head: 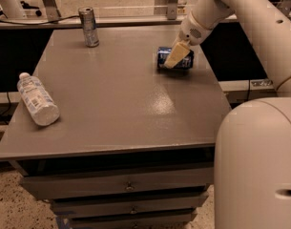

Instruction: Pick pepsi can

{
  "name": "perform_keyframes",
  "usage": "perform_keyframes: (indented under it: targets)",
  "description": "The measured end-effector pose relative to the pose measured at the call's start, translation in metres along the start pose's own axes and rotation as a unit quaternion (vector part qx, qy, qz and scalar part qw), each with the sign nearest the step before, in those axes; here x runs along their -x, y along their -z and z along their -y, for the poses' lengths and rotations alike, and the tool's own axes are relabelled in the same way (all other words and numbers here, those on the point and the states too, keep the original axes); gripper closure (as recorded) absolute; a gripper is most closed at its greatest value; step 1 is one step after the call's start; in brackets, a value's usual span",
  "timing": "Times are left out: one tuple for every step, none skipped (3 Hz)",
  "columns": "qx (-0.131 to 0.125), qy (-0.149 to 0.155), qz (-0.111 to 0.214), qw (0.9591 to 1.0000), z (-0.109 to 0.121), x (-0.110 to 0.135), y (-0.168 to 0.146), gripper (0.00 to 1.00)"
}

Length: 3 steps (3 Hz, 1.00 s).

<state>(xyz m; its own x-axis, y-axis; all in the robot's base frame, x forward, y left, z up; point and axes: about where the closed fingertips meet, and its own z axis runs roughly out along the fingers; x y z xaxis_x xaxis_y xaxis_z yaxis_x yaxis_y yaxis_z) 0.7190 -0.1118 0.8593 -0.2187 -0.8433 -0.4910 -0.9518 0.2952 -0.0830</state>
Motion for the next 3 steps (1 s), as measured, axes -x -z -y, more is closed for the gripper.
perform_keyframes:
  targets:
    - [0.026,0.02,0.04,0.9987,-0.03,0.031,0.026,1.0]
    - [0.04,0.033,0.096,0.9941,-0.058,0.065,0.062,1.0]
    - [0.044,0.036,0.107,0.9927,-0.063,0.073,0.066,1.0]
